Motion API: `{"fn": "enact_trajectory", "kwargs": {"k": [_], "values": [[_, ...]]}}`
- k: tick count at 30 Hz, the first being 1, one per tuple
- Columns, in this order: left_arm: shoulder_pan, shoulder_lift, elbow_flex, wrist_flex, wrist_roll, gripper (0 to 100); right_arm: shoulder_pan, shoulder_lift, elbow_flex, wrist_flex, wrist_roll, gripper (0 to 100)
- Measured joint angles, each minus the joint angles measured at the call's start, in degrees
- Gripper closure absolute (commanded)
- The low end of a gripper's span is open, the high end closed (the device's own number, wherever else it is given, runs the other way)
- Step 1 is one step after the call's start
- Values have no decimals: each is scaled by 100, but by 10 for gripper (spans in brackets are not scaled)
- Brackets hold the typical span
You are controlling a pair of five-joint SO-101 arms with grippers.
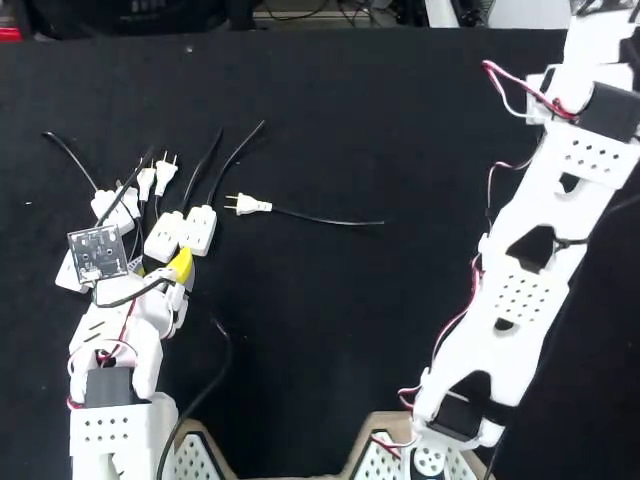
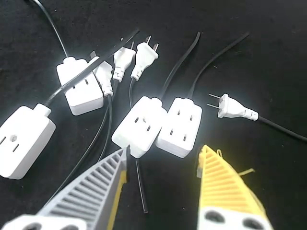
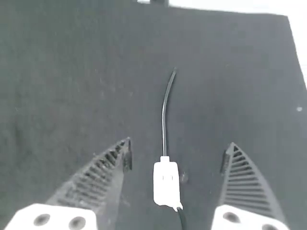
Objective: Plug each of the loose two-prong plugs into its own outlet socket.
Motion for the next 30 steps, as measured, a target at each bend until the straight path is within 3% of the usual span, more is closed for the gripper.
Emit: {"fn": "enact_trajectory", "kwargs": {"k": [5,9,17,30], "values": [[0,0,0,0,0,755,-316,-809,158,0,-334,720],[0,0,0,0,0,755,-598,-1987,1169,0,-589,718],[0,0,0,0,0,755,-1319,-4554,4879,-35,-598,719],[0,0,0,0,0,755,-3411,-6110,10268,-747,-633,719]]}}
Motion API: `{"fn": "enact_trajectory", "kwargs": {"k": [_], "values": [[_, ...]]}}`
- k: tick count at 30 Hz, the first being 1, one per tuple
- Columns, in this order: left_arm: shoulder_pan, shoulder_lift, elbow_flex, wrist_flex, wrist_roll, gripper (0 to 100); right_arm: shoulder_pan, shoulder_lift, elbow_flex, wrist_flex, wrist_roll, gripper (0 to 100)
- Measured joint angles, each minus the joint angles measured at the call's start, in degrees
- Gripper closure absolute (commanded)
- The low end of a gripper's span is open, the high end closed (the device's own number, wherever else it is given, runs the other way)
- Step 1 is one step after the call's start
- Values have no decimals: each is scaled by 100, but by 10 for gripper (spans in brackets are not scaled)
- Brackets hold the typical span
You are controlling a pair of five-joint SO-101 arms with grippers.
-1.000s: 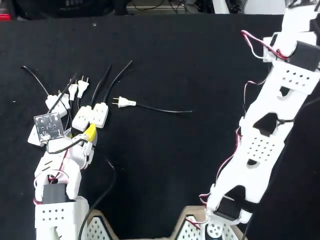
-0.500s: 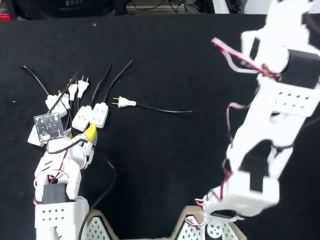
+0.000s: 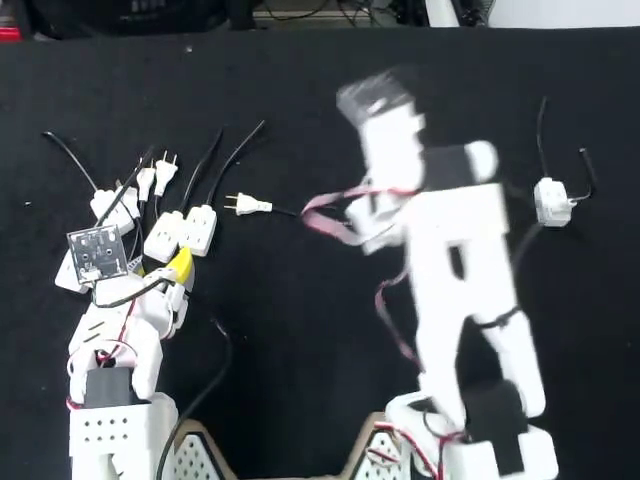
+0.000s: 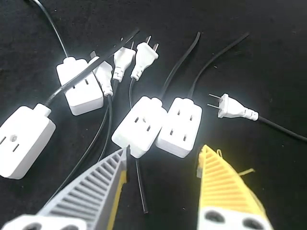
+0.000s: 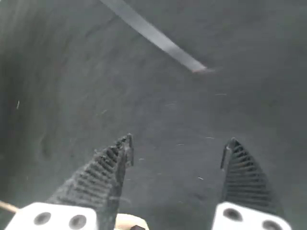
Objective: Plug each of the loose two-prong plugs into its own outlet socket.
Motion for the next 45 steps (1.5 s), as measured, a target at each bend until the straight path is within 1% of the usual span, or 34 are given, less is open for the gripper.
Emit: {"fn": "enact_trajectory", "kwargs": {"k": [3,5,9,11,15,18,21,24,26,31,36,41,45], "values": [[0,0,0,0,0,755,-712,-264,1240,-756,0,719],[0,0,0,9,0,755,-1143,-519,2075,-1503,0,719],[-325,0,-369,316,0,751,-1785,-1196,3692,-2989,-9,717],[-624,9,-756,510,0,750,-1969,-1600,4404,-3657,-9,719],[-1301,0,-1512,862,-9,750,-2057,-2382,5565,-4879,-9,719],[-1565,0,-1987,1090,-352,750,-2198,-2778,6163,-5442,-9,719],[-1600,123,-2541,1415,-712,750,-2215,-2971,6479,-5749,-9,719],[-1653,721,-3174,1732,-958,750,-2233,-3015,6725,-6092,-18,719],[-1653,1380,-3648,1969,-1187,750,-2233,-3015,6804,-6224,-18,719],[-1653,3666,-5081,2708,-2022,752,-2233,-3033,6831,-6321,-18,719],[-2013,5635,-6453,3481,-3068,753,-2233,-3033,6831,-6321,-18,719],[-2523,6998,-7279,3631,-4018,754,-2233,-3033,6831,-6321,-18,719],[-2743,7789,-7648,3640,-4633,752,-2233,-3033,6831,-6321,-18,719]]}}
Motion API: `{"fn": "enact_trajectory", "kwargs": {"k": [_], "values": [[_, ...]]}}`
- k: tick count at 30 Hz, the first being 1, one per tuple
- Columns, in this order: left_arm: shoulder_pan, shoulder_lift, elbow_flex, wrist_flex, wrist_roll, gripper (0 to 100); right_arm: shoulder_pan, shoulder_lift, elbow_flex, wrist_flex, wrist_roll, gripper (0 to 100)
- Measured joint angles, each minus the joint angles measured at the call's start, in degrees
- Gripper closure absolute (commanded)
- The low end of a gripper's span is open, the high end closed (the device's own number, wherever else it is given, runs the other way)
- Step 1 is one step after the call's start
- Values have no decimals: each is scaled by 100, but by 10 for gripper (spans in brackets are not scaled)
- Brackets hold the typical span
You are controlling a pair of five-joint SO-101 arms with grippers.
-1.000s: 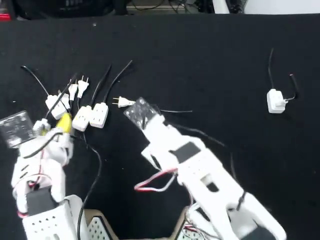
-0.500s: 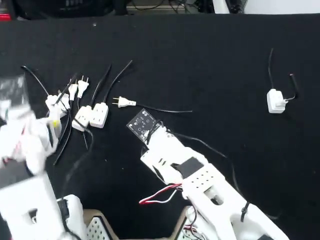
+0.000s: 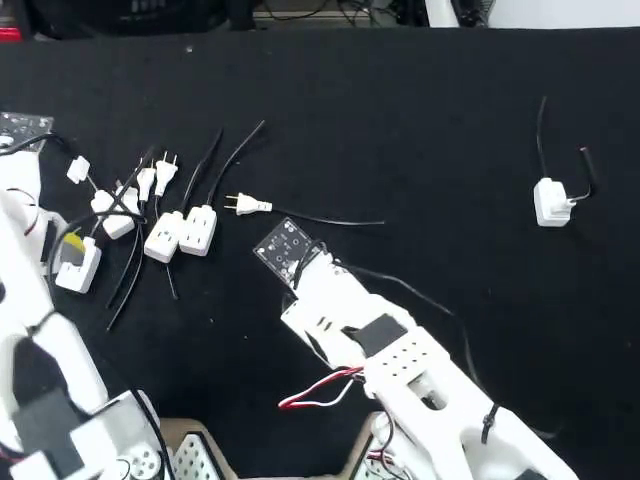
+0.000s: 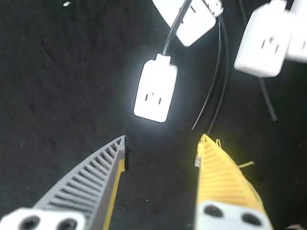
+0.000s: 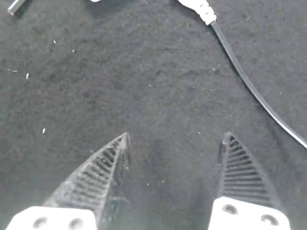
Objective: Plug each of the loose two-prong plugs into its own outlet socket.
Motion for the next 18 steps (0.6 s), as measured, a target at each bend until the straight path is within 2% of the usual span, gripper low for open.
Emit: {"fn": "enact_trajectory", "kwargs": {"k": [6,13,18], "values": [[-53,993,-202,-229,-738,750,0,-9,105,0,0,719],[-220,2004,-316,-1222,-800,750,0,-9,105,0,0,719],[-299,2629,-352,-1609,-800,750,0,-9,105,0,0,719]]}}
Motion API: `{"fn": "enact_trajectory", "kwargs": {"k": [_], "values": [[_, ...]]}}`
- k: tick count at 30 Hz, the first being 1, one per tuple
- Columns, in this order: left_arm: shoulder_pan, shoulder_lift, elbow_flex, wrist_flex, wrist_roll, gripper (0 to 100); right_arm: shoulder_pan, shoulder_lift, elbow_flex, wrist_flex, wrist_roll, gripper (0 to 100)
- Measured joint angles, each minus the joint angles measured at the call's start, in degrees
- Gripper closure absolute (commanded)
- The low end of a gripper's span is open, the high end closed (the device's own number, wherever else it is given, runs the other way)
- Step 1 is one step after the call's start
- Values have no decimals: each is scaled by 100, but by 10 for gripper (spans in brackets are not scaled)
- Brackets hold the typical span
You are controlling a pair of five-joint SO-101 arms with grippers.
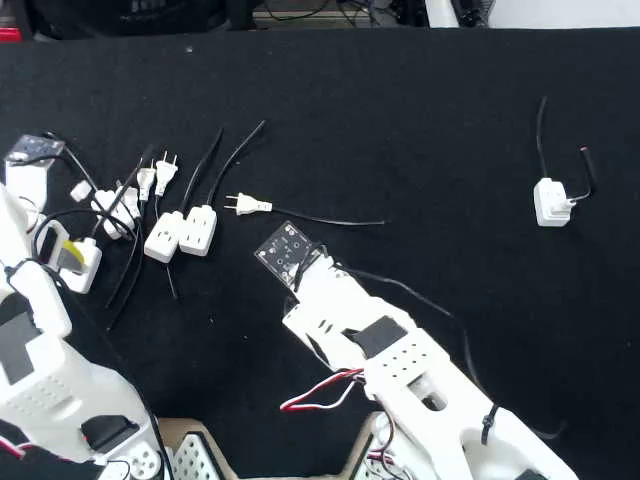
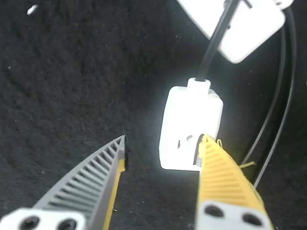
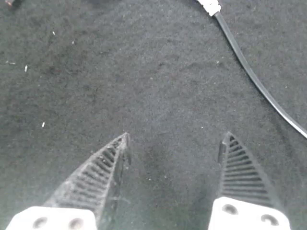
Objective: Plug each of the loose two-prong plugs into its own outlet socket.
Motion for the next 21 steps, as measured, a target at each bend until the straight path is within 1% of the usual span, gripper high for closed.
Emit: {"fn": "enact_trajectory", "kwargs": {"k": [4,7,12,14,21], "values": [[-18,237,-132,-185,-35,750,0,0,0,0,0,719],[-18,360,-308,-167,-53,750,0,0,0,0,0,719],[-70,510,-1002,475,-44,750,0,0,0,0,0,719],[-132,536,-1204,598,-44,751,0,0,0,0,0,719],[-378,1081,-1398,334,-35,753,0,0,0,0,0,719]]}}
